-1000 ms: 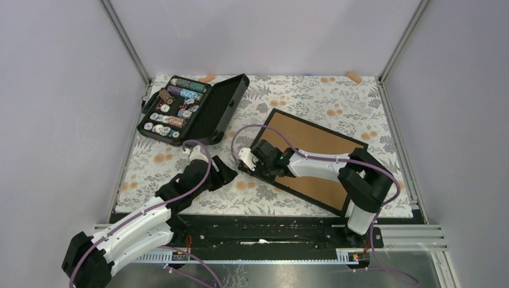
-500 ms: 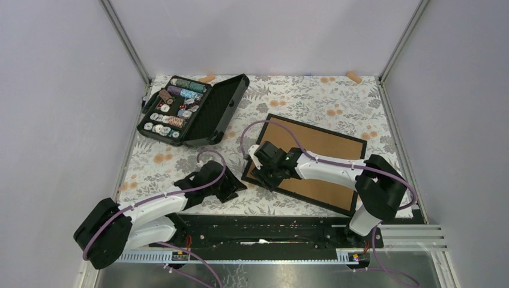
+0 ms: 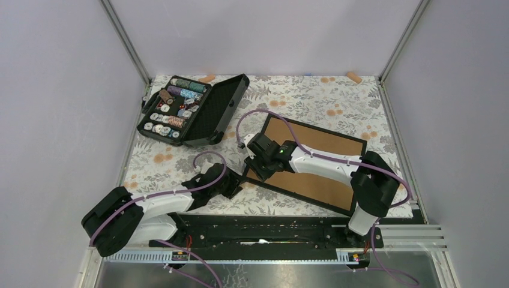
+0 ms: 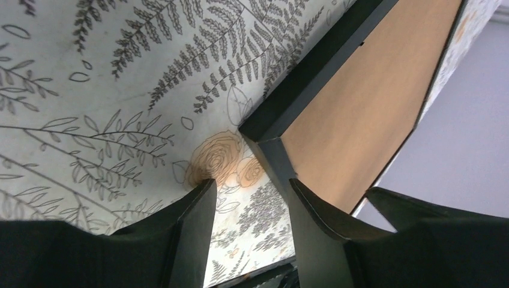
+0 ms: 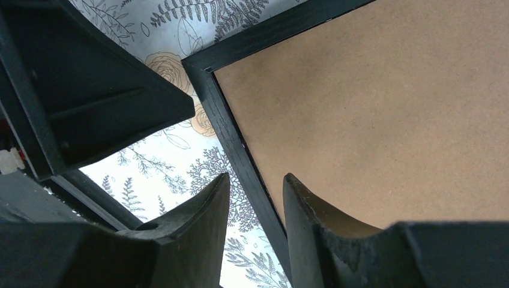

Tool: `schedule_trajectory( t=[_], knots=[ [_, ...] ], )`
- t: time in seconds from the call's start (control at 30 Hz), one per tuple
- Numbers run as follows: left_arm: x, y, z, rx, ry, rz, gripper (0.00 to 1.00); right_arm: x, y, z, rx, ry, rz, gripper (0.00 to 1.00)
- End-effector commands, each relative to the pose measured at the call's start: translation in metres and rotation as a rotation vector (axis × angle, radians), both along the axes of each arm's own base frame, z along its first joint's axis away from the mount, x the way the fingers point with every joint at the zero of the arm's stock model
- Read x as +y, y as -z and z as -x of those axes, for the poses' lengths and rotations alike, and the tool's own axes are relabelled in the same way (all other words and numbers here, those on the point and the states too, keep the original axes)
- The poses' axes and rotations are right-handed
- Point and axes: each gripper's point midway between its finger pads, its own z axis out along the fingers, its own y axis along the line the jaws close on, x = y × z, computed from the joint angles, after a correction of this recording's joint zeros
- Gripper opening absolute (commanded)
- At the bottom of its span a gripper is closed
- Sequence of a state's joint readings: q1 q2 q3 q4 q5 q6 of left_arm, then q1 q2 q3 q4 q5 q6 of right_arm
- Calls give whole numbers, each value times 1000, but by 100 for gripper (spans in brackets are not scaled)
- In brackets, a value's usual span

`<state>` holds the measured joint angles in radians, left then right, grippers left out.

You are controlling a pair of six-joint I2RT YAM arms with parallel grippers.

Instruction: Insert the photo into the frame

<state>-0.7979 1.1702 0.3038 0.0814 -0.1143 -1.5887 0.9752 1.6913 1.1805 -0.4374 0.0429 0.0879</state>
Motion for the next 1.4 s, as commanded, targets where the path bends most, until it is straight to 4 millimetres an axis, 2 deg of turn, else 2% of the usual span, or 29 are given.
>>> schedule_trajectory(
  t=[0.0, 0.17, 0.3, 0.4, 0.67, 0.8, 0.87, 1.17, 1.27, 1.37],
  knots=[
    [2, -2, -17, -59, -101, 22, 52, 13, 6, -2, -15, -53, -21, 44],
    [8, 4, -20, -83, -124, -11, 51, 21, 16, 5, -14, -124, -74, 43],
    [12, 14, -16, -49, -119, -82, 46, 17, 30, 3, -31, -172, -22, 35],
    [15, 18, -16, -46, -124, -141, 49, 14, 36, 1, -31, -169, 4, 31],
    [19, 31, -11, -23, -133, -202, 43, 15, 26, -11, -93, -93, -26, 28],
    [25, 44, -5, 8, -148, -222, 41, 19, 20, -6, -99, -109, -81, 29],
    [27, 47, -3, 31, -155, -238, 37, 18, 21, -5, -100, -123, -75, 29],
    [26, 56, 6, 91, -150, -280, 33, 7, 31, -1, -90, -153, -9, 29],
    [30, 58, 9, 106, -162, -294, 27, 1, 38, -7, -98, -126, 47, 24],
    [34, 58, 11, 107, -171, -296, 27, -3, 41, -13, -111, -93, 80, 18]
  ],
)
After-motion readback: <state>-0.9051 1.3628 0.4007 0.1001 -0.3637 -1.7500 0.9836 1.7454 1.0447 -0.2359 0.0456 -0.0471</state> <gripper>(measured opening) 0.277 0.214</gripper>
